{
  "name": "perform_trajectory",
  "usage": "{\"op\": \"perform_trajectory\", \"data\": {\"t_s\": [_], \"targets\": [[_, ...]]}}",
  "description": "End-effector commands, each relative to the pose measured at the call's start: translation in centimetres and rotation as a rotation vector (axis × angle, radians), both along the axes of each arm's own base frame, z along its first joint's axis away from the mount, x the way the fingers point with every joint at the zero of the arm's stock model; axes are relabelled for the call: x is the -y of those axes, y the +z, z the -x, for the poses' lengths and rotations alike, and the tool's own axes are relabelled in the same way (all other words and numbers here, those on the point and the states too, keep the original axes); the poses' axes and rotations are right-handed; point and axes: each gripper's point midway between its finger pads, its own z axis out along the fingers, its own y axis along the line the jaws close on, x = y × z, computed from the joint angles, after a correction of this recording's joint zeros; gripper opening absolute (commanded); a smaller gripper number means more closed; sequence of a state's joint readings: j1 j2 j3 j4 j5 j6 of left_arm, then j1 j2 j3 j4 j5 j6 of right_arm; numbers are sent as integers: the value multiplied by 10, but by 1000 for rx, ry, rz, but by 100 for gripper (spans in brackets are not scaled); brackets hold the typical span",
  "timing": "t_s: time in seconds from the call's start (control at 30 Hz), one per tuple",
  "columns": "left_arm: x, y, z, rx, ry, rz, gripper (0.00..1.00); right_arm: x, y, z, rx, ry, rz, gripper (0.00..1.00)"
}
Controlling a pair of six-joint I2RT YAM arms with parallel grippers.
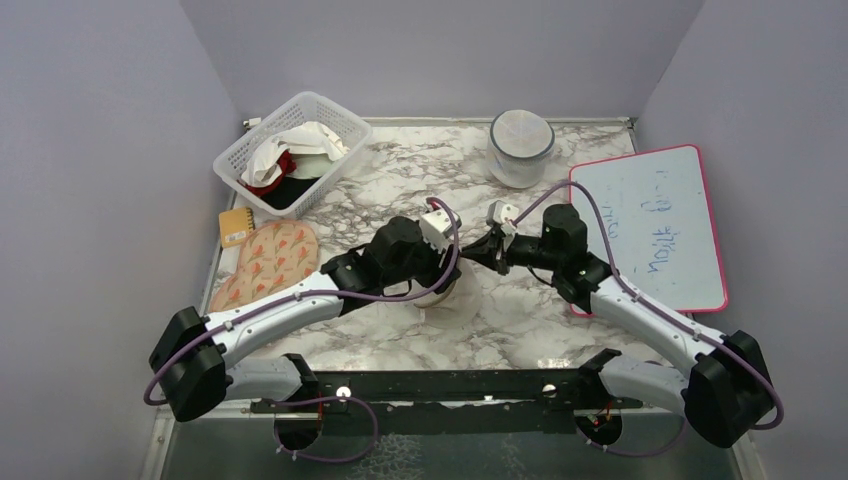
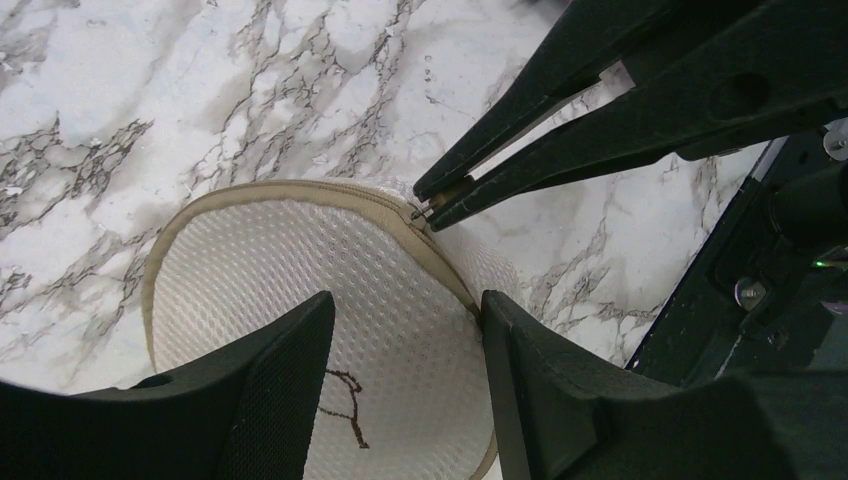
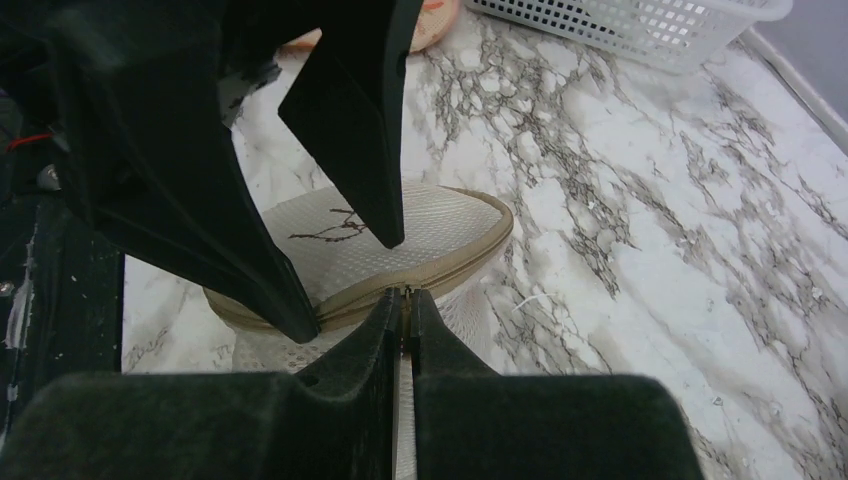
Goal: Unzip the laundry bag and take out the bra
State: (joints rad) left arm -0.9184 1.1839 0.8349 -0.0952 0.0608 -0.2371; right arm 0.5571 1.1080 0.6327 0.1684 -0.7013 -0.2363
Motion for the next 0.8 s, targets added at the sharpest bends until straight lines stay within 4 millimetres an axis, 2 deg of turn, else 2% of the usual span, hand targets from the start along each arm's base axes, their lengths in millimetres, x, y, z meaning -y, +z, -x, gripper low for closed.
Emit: {"op": "perform_trajectory", "data": {"t_s": [0.0, 0.13, 0.33, 0.43, 0.63, 0.77], "targets": [[18, 8, -1, -30, -22, 43, 46, -3, 12, 15, -23, 59, -31, 2], [18, 4, 0, -53, -16, 44, 39, -2, 10, 17, -24, 57, -32, 2], [9, 5, 5, -38, -13, 37, 10, 0, 3, 10, -21, 18, -19, 2], [3, 6, 8, -25, -20, 33, 1, 2, 1, 2, -12, -23, -17, 2], [-14, 10, 14, 19, -18, 19, 0, 5, 3, -18, 6, -119, -19, 1], [-25, 21, 17, 58, -6, 31, 0, 9, -1, -34, 16, -183, -2, 1]]}}
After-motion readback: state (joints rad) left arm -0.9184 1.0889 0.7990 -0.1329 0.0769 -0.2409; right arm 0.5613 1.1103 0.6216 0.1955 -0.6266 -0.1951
